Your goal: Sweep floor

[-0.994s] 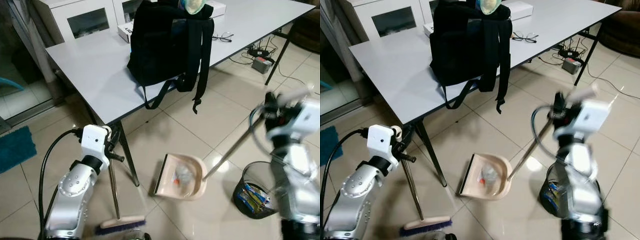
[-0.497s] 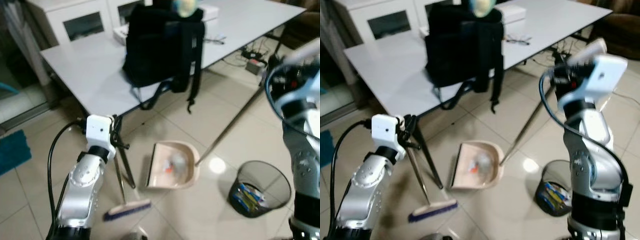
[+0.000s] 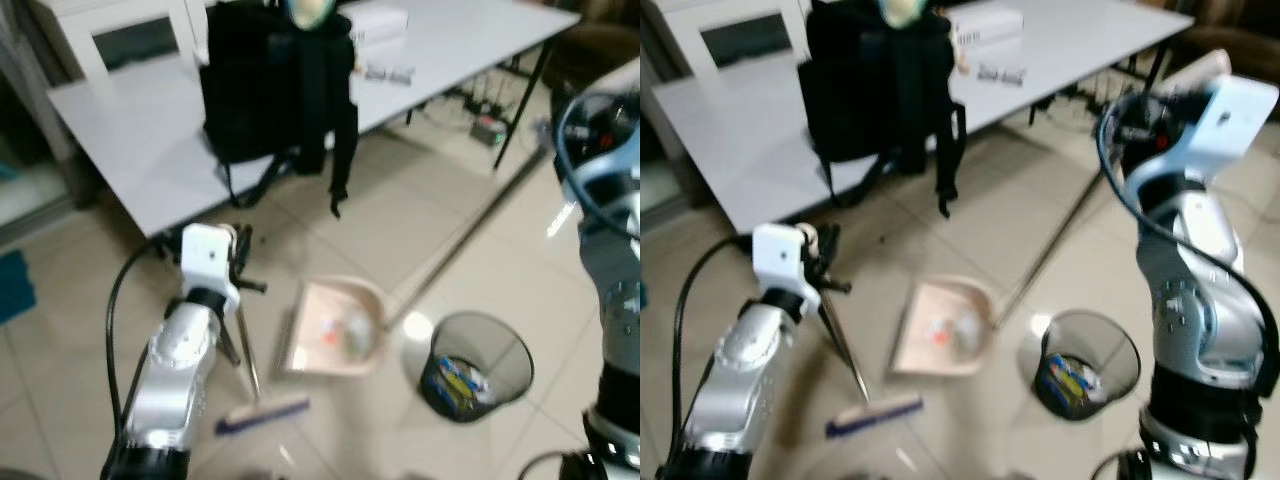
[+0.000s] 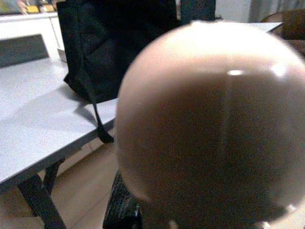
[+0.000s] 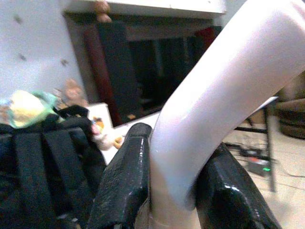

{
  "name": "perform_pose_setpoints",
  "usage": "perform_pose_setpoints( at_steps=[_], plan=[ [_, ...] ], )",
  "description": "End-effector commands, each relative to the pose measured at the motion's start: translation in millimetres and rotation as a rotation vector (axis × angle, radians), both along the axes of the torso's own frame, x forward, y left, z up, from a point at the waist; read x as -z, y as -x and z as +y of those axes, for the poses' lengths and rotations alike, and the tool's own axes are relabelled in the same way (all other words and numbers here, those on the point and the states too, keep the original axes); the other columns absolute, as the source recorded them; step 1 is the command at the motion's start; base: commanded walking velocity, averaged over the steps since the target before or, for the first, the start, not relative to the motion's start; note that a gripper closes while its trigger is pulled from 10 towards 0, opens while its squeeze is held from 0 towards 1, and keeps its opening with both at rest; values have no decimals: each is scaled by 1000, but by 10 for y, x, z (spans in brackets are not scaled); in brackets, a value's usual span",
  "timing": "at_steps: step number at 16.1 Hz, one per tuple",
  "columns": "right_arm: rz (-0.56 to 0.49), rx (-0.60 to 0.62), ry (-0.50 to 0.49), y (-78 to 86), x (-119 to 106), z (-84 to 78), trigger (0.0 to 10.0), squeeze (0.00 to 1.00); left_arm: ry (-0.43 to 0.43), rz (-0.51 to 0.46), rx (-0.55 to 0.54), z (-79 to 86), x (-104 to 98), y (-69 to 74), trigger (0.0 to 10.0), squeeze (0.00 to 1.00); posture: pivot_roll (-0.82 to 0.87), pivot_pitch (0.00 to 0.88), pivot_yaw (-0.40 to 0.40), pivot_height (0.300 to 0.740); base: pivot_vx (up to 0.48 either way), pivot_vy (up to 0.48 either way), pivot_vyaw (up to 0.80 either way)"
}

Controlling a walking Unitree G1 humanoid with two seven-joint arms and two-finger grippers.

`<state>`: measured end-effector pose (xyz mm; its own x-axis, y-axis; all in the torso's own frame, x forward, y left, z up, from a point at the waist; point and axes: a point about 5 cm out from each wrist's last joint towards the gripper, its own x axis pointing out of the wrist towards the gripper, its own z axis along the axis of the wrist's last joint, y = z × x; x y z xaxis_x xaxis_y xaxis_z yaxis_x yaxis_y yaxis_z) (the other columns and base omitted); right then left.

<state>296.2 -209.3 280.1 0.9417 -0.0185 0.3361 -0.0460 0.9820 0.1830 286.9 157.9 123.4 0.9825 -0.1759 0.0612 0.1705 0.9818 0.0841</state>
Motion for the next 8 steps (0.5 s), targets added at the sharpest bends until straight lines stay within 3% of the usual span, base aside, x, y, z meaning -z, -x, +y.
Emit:
perform_pose_setpoints(
  at_steps=[1,5,8],
  plan=[
    [-37,23,2,55,-106,-38,10000,0,1,-15,7,-46,-31,-7,10000,0,-51,14,63,740,0,-480,0],
    [-52,52,-12,67,-185,-85,10000,0,3,-17,4,-71,-31,-6,10000,0,-54,16,58,740,0,-480,0],
    [-57,69,-32,72,-206,-90,10000,0,21,-17,-12,-51,-69,-31,10000,0,-57,13,58,740,0,0,0]
  ],
)
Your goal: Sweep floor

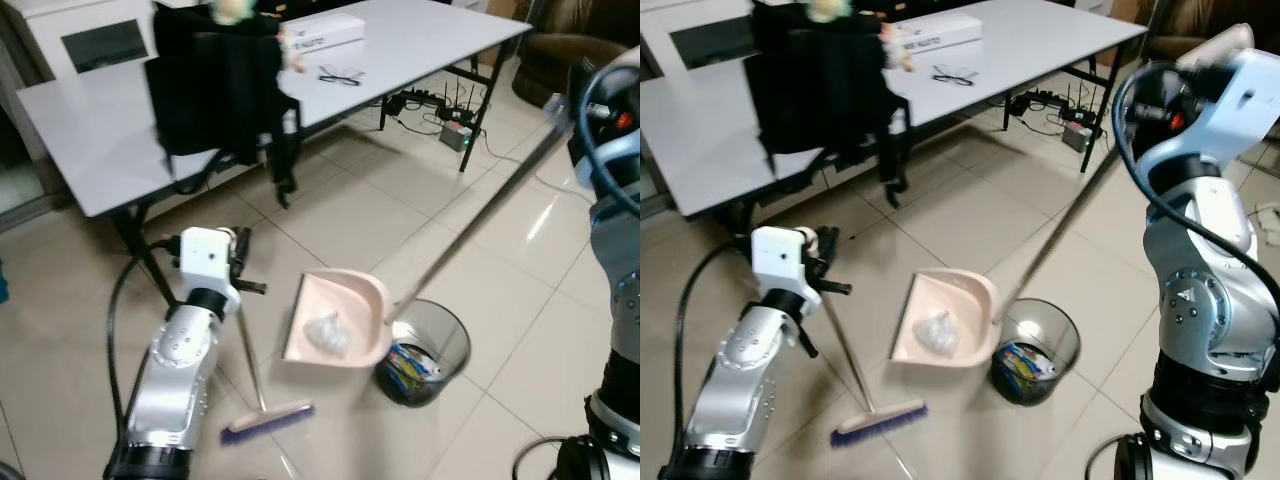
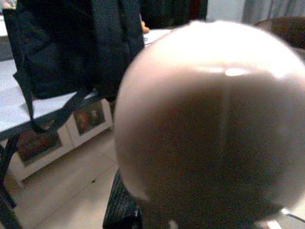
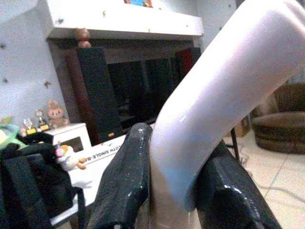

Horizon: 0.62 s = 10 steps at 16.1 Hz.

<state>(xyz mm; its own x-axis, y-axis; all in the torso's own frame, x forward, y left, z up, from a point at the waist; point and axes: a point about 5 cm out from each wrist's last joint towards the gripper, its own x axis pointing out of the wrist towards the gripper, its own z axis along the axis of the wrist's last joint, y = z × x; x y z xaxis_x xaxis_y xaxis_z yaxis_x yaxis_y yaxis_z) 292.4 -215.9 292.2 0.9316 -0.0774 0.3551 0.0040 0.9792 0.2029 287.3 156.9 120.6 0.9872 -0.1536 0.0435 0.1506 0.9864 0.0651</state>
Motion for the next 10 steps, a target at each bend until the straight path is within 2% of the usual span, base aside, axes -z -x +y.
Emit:
perform_pose_setpoints(
  at_steps=[1,3,8,10],
  plan=[
    [-34,15,-20,33,-85,-23,10000,0,-9,-55,18,-45,-136,-39,10000,0,-57,12,58,740,0,0,0],
    [-34,11,-33,33,-81,-10,10000,0,-12,-101,26,-39,-226,-74,10000,0,-57,7,59,740,0,0,-525],
    [-22,6,-43,35,-53,20,10000,0,-14,-113,7,-11,-239,-79,10000,0,-60,0,54,740,328,0,-600],
    [-18,2,-41,32,-50,23,10000,0,-16,-105,0,3,-215,-65,10000,0,-58,0,51,740,351,0,0]
  ],
)
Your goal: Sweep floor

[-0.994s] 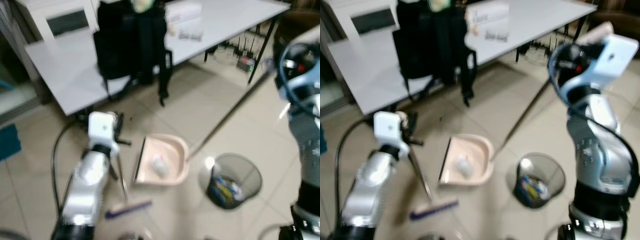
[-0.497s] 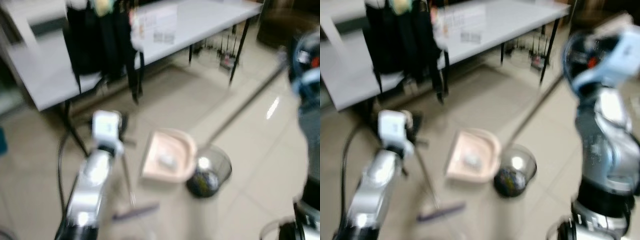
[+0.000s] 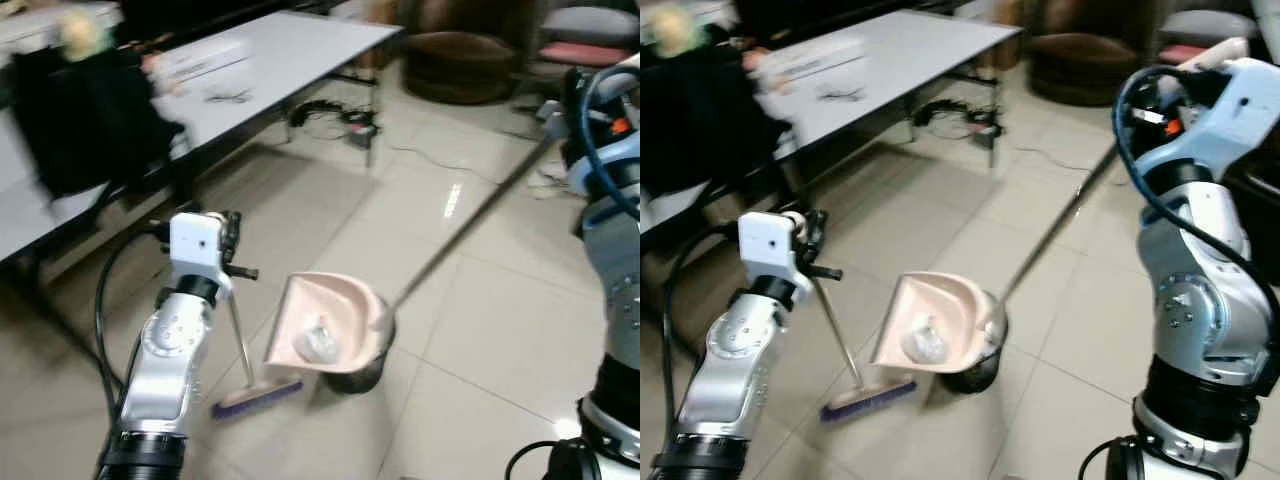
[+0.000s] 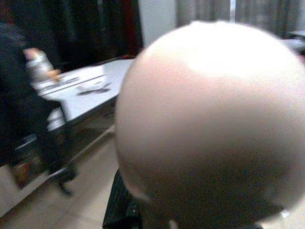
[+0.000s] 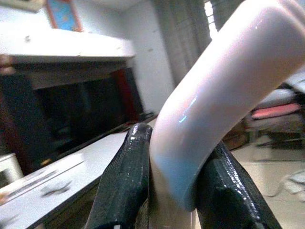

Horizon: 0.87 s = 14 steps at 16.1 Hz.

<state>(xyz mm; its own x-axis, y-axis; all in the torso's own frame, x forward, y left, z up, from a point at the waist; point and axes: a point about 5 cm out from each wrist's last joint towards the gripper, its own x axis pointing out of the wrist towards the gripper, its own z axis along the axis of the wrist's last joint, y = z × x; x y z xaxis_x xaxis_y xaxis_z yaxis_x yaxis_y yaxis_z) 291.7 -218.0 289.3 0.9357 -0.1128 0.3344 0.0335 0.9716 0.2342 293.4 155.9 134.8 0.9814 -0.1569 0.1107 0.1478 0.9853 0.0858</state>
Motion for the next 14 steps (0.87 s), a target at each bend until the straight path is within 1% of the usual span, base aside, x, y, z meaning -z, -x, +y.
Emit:
perform_pose_setpoints(
  at_steps=[1,3,4,5,7,9,11,14],
  plan=[
    [-37,-26,-7,24,-79,50,10000,0,-7,-32,-7,26,-60,5,10000,0,-58,0,48,740,349,0,0],
    [-35,-33,-5,21,-78,63,10000,0,-19,-19,-12,60,-27,23,10000,0,-58,0,47,740,354,0,0],
    [-32,-39,-4,19,-72,73,10000,0,-30,6,-23,97,16,37,10000,0,-58,0,46,740,277,0,0],
    [-30,-41,-4,18,-67,76,10000,0,-35,16,-28,114,38,43,10000,0,-58,0,45,740,0,0,0],
    [-24,-41,-4,15,-48,75,10000,0,-78,42,-48,186,108,83,10000,0,-58,5,44,740,0,0,0],
    [-20,-36,-5,8,-32,66,10000,0,-99,65,-54,241,161,119,10000,0,-54,9,39,740,0,0,0],
    [-24,-29,-6,-6,-22,62,10000,0,-110,83,-58,255,190,137,10000,0,-52,14,36,740,0,0,0],
    [-50,-2,0,-18,-9,32,10000,0,-104,83,-53,226,195,147,10000,0,-50,21,35,740,0,0,0]
  ],
)
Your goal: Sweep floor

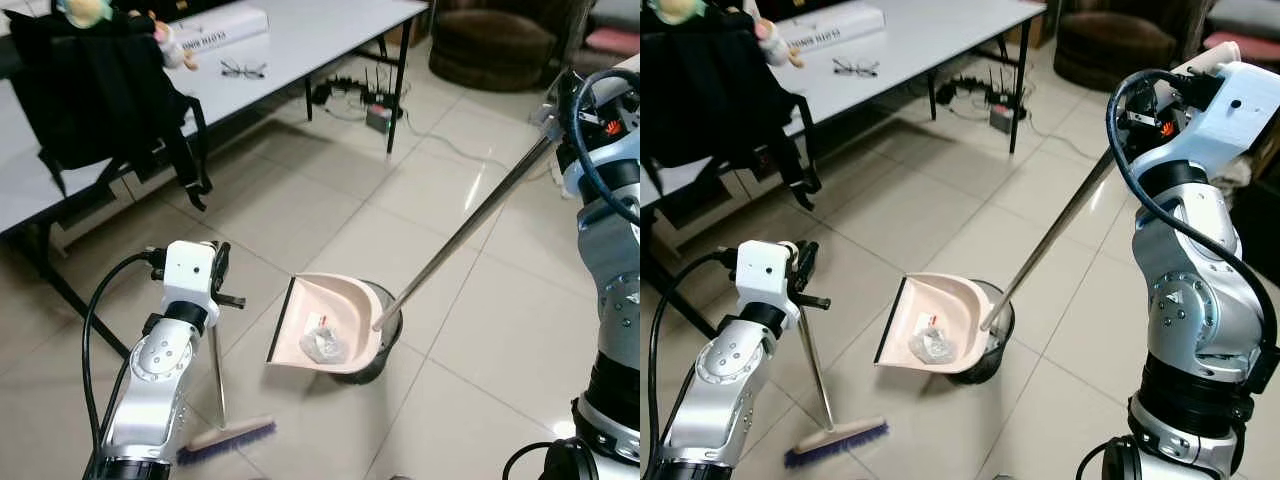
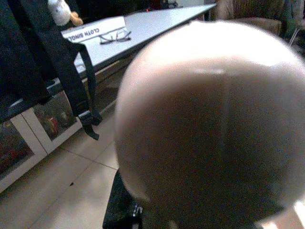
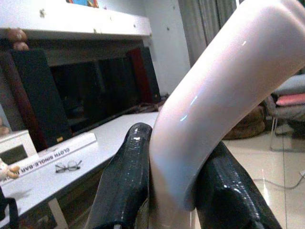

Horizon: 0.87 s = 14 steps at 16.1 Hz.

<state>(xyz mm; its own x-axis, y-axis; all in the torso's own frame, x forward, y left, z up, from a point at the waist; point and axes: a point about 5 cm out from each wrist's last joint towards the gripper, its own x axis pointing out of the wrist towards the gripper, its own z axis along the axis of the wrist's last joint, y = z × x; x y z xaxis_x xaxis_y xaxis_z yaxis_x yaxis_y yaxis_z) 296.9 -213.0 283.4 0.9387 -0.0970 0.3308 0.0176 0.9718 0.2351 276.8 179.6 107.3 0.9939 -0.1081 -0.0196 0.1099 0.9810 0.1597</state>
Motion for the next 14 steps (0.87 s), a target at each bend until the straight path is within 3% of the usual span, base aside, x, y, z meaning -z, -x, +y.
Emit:
perform_pose_setpoints(
  at_steps=[1,6,9,12,14],
  plan=[
    [-64,24,4,31,-67,-27,10000,0,-12,-36,6,-22,-82,-21,10000,0,-50,21,35,740,0,0,0],
    [-127,63,85,-16,-56,-49,10000,0,-5,-35,14,-47,-95,-29,10000,0,-45,31,38,740,0,0,0],
    [-196,31,152,-64,-63,43,10000,0,-4,-30,18,-59,-88,-30,10000,0,-38,32,38,740,0,0,0],
    [-277,-57,306,-104,-53,284,10000,0,-4,-28,20,-60,-86,-33,10000,0,-35,31,37,740,0,0,0],
    [-353,-174,406,-73,-27,535,10000,0,-4,-27,21,-69,-84,-32,10000,0,-29,32,34,740,0,0,0]
  ],
)
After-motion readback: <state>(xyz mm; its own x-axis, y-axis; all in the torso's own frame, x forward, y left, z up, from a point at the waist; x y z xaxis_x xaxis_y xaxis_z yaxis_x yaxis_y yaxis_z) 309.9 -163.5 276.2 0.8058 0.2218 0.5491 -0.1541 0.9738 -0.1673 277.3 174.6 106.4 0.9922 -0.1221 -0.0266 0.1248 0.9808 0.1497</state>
